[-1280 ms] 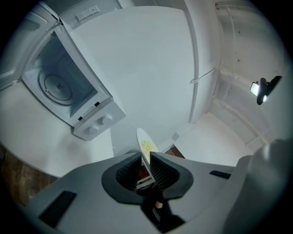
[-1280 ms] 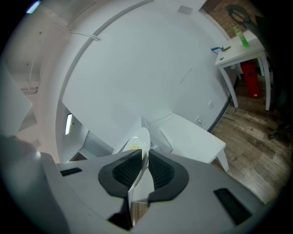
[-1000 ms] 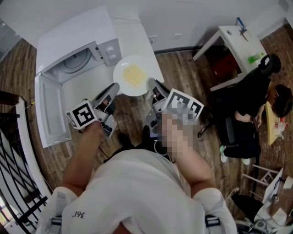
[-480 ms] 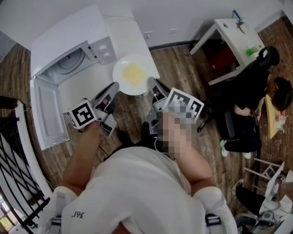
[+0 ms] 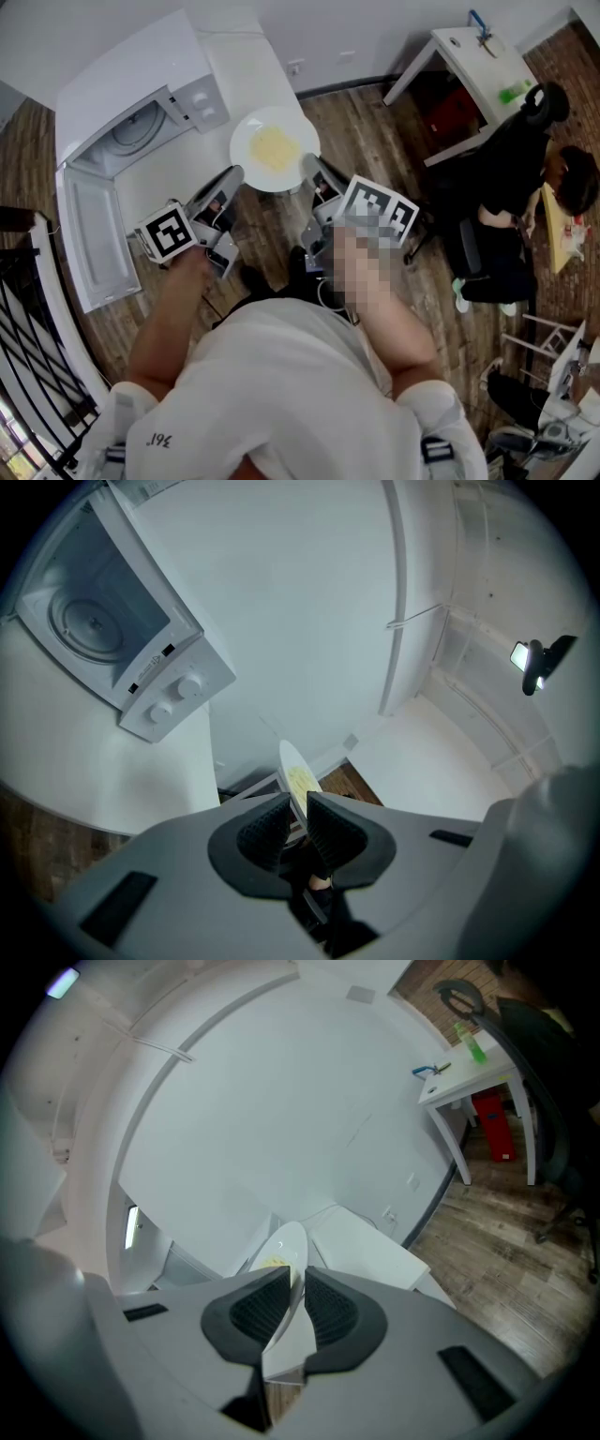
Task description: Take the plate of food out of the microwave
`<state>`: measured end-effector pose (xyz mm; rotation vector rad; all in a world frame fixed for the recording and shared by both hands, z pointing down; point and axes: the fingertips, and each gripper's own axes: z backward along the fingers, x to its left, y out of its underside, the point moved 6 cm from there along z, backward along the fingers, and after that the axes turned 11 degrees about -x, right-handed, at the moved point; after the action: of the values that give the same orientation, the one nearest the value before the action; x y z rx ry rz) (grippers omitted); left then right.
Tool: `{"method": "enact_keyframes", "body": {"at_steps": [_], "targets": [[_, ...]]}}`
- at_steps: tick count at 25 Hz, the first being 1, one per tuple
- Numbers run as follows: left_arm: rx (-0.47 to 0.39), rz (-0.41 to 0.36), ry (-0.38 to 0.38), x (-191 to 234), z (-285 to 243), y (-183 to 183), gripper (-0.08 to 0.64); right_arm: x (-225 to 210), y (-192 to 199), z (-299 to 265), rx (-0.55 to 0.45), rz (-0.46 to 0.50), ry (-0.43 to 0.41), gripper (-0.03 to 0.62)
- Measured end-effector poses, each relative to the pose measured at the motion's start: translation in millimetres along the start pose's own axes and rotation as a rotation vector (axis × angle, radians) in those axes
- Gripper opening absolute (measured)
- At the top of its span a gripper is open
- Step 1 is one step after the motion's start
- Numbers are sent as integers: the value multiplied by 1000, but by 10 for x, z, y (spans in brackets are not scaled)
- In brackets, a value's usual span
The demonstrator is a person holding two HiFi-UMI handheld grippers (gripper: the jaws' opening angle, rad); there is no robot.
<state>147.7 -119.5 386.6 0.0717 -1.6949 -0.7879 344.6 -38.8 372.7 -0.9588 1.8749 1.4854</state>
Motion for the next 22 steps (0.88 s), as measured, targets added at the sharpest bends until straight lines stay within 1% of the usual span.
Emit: {"method": "enact_keyframes", "body": {"at_steps": [10, 22], "targets": [[13, -2, 1, -11, -39, 19, 60, -31, -35, 5, 1, 3, 3, 50], [10, 19, 8, 0, -49, 30, 60, -43, -29, -32, 9, 9, 3, 49]]}}
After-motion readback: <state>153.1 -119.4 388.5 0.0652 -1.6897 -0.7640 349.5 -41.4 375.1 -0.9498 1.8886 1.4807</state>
